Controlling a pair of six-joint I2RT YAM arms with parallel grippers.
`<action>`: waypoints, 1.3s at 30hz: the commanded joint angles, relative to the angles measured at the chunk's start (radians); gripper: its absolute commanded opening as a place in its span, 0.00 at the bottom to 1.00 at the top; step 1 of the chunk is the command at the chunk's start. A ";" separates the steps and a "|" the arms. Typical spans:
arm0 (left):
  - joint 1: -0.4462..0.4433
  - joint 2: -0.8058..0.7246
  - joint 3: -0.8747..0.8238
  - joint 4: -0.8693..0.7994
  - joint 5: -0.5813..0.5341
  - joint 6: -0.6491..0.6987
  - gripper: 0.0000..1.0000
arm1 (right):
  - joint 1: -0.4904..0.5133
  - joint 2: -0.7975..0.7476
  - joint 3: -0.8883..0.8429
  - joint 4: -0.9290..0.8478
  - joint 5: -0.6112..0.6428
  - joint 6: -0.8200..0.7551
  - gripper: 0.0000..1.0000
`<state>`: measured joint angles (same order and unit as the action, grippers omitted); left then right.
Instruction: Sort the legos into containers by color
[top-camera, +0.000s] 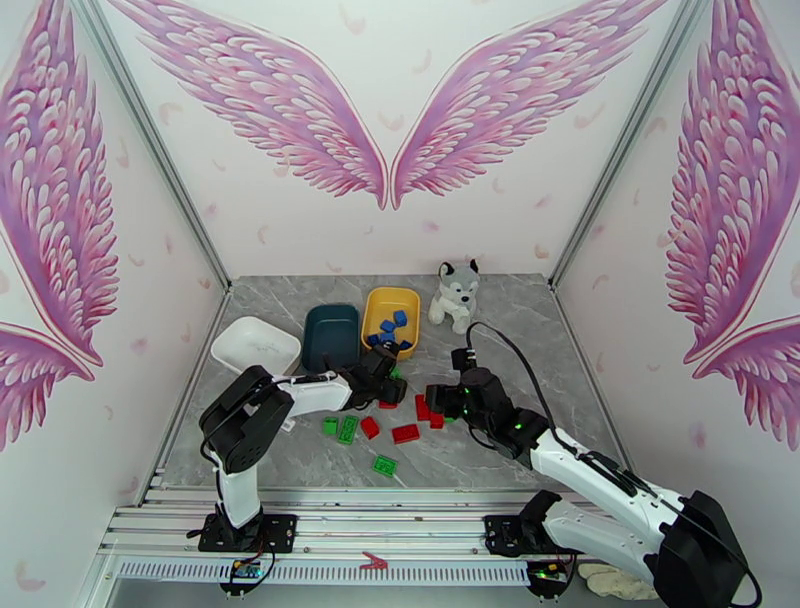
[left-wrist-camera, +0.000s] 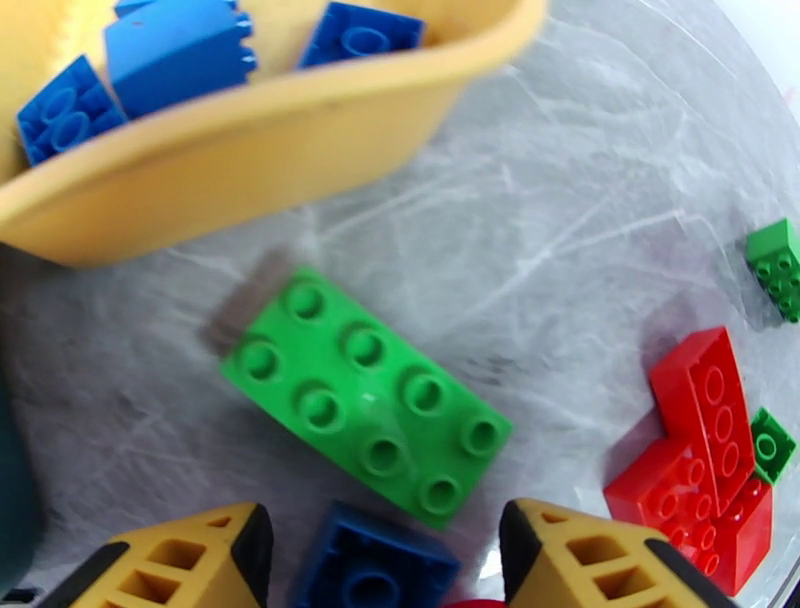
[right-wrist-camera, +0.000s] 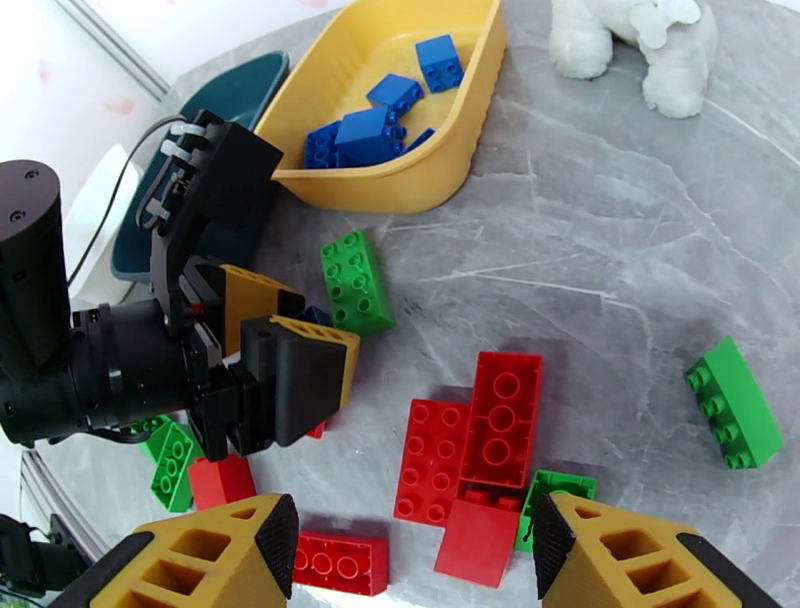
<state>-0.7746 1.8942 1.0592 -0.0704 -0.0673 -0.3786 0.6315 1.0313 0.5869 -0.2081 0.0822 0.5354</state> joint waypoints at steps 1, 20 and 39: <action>-0.024 -0.010 0.001 -0.014 0.006 0.000 0.62 | 0.008 0.001 -0.012 0.018 0.017 0.022 0.68; -0.064 0.066 0.091 -0.102 -0.135 -0.036 0.48 | 0.007 0.007 -0.038 0.046 0.028 0.029 0.68; -0.094 -0.053 0.072 -0.109 -0.143 -0.043 0.26 | 0.008 -0.080 -0.073 0.022 0.042 0.034 0.67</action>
<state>-0.8608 1.9274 1.1381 -0.1761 -0.2214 -0.4187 0.6315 0.9691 0.5320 -0.1757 0.1047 0.5571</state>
